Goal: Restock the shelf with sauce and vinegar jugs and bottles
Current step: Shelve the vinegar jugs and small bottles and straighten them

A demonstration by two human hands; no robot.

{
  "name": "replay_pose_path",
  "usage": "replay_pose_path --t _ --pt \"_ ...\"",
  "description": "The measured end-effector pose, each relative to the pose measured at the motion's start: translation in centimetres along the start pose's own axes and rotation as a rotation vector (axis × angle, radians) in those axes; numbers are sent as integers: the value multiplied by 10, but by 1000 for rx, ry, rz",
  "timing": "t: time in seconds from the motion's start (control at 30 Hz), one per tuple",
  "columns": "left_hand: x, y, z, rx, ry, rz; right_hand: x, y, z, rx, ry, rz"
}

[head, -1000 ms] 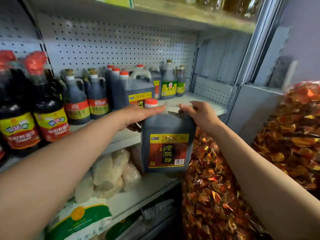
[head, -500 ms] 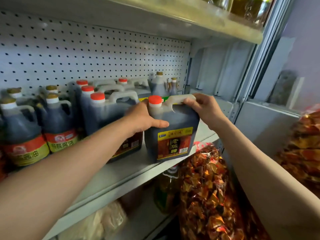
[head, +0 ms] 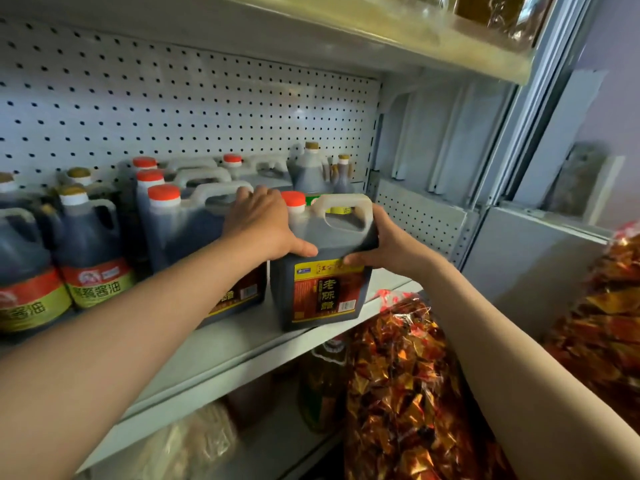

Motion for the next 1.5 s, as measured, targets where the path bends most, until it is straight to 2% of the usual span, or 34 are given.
replay_pose_path --t 0.13,0.2,0.37,0.57,1.13,1.27,1.5 --pt "9 17 10 -51 115 -164 -7 6 -1 -30 -47 -168" --pt "12 23 10 -48 120 -199 -10 9 -2 -31 -51 -178" --pt "-1 30 13 -117 47 -153 -19 12 -1 -69 -29 -141" --pt "-18 27 9 -163 51 -105 -39 13 -3 -46 42 -116" --pt "-68 8 1 -315 66 -12 -118 26 -18 22 -1 -94" --pt "-63 9 2 -334 54 -42 -112 27 -20 -17 5 -124" --pt "-40 15 11 -293 47 -94 -49 34 -5 107 184 -247"
Point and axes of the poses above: each hand's wrist, its own x-axis away from the middle knuckle, its own z-axis out of the back of the hand, y = z × x, the point moved 9 cm from there along -x, towards the middle knuckle, and after that the axes turned 11 degrees about x, right-handed, at the moved point
